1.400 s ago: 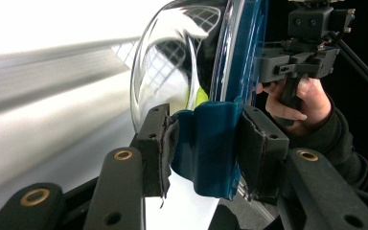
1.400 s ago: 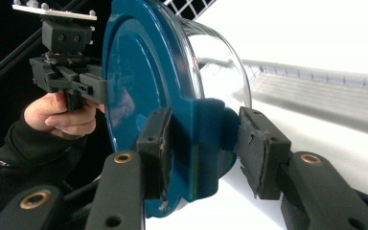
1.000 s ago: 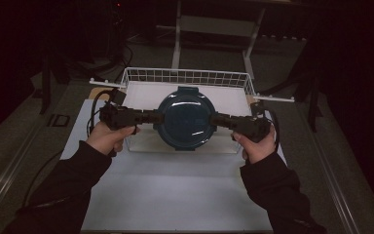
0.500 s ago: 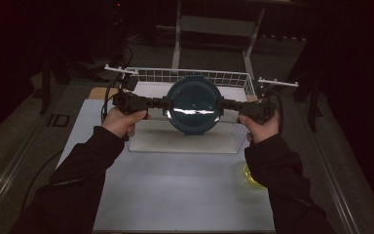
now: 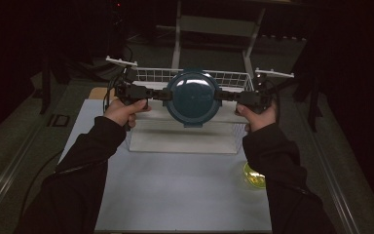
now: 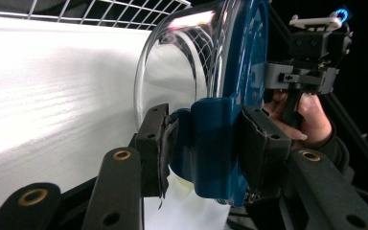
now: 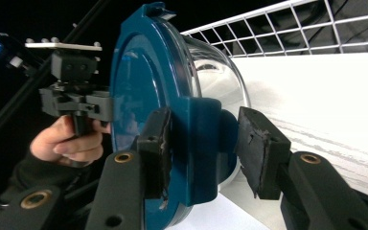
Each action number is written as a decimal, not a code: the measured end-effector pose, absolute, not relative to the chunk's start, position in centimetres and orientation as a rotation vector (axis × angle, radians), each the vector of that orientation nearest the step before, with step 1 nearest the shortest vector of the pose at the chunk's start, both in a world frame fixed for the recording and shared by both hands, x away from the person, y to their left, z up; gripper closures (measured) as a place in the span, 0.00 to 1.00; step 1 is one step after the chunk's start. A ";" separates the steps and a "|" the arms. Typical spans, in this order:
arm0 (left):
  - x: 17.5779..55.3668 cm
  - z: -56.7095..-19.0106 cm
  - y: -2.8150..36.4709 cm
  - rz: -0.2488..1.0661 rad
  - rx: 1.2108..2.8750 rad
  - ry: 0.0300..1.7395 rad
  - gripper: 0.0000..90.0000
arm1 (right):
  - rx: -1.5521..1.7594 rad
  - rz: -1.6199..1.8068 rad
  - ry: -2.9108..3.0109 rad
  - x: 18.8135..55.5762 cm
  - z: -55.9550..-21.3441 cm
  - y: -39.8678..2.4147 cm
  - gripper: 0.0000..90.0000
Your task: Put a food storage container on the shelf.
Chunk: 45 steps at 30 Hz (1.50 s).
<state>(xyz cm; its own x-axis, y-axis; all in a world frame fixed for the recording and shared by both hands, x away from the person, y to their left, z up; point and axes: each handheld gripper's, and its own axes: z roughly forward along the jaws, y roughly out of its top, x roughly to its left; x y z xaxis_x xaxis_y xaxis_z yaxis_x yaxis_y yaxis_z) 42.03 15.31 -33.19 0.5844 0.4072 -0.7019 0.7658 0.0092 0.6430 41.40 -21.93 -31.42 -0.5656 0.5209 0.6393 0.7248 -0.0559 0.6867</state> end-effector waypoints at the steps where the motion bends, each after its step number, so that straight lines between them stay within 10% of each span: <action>1: 42.3 -33.2 15.3 -0.376 1.603 1.015 0.62 | -1.365 -1.669 -2.018 41.6 -31.5 -22.0 0.63; 24: 45.0 -35.2 15.4 -0.453 1.515 1.104 0.55 | -1.499 -1.565 -1.836 44.5 -33.6 -22.0 0.61; 45: 41.5 -32.9 15.9 -0.092 1.601 0.991 0.19 | -1.518 -1.621 -2.120 42.3 -30.6 -22.0 0.48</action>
<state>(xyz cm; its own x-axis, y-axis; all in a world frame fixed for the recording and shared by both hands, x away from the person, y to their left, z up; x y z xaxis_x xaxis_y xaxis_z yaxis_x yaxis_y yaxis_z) 41.48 15.88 -32.86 0.6350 0.5381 -0.5543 0.6310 0.0526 0.7740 42.25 -22.01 -30.59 -0.5092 0.6441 0.5708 0.7197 -0.0451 0.6929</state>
